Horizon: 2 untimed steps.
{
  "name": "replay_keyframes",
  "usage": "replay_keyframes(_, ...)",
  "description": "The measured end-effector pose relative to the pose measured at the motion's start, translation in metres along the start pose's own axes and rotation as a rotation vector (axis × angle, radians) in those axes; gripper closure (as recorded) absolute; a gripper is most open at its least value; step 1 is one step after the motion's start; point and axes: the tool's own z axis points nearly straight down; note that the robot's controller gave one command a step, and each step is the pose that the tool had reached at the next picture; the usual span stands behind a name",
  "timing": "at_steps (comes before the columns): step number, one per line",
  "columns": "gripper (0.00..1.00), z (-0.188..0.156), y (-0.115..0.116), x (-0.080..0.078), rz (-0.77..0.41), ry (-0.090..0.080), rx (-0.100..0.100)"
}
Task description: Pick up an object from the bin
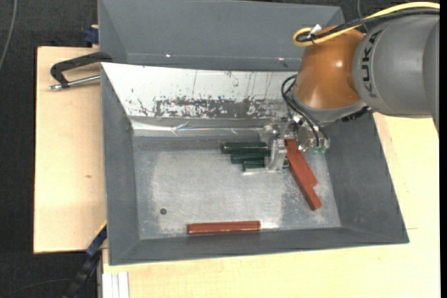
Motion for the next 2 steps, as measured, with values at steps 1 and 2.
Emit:
replay_keyframes(1,1.00,-0.032,0.001,-0.002,0.000,0.004,-0.001)
replay_keyframes(2,1.00,-0.012,0.001,-0.001,0.001,0.008,-0.001)
